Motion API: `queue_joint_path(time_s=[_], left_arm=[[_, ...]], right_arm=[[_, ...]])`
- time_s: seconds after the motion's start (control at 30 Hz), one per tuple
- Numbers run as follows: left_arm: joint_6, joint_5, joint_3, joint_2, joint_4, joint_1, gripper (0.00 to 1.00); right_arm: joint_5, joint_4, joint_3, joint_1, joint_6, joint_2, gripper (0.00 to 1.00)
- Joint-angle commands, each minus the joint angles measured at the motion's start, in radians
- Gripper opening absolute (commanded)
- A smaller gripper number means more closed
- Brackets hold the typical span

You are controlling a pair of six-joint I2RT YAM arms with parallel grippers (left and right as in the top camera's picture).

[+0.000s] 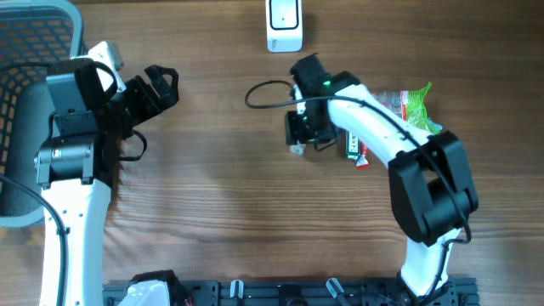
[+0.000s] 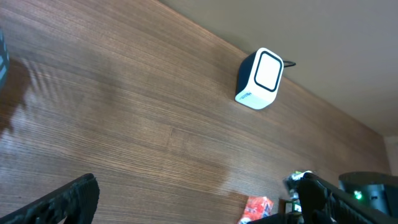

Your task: Scan the item barcode

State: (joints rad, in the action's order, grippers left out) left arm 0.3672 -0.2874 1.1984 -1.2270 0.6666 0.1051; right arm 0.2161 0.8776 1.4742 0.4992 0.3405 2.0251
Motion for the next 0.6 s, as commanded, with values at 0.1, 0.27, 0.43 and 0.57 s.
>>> queue_joint_path(time_s=[0.1, 0.27, 0.43, 0.57], left_arm=[[-0.02, -0.015, 0.0, -0.003, -0.003, 0.005, 1.0], [-0.02, -0.015, 0.0, -0.003, -0.003, 0.005, 1.0], [-0.02, -0.015, 0.0, -0.003, -0.003, 0.005, 1.0], [-0.02, -0.015, 0.0, -0.003, -0.003, 0.005, 1.0]], right_arm=[[-0.089, -0.004, 0.032, 0.003, 0.077, -0.146, 0.56], [-0.104, 0.005, 0.007, 0.004, 0.301, -0.15, 0.56], [-0.104, -0.054, -0.079, 0.02, 0.493, -0.15, 0.24], [-0.115, -0.093, -0.138, 0.027, 0.551, -0.149, 0.04]])
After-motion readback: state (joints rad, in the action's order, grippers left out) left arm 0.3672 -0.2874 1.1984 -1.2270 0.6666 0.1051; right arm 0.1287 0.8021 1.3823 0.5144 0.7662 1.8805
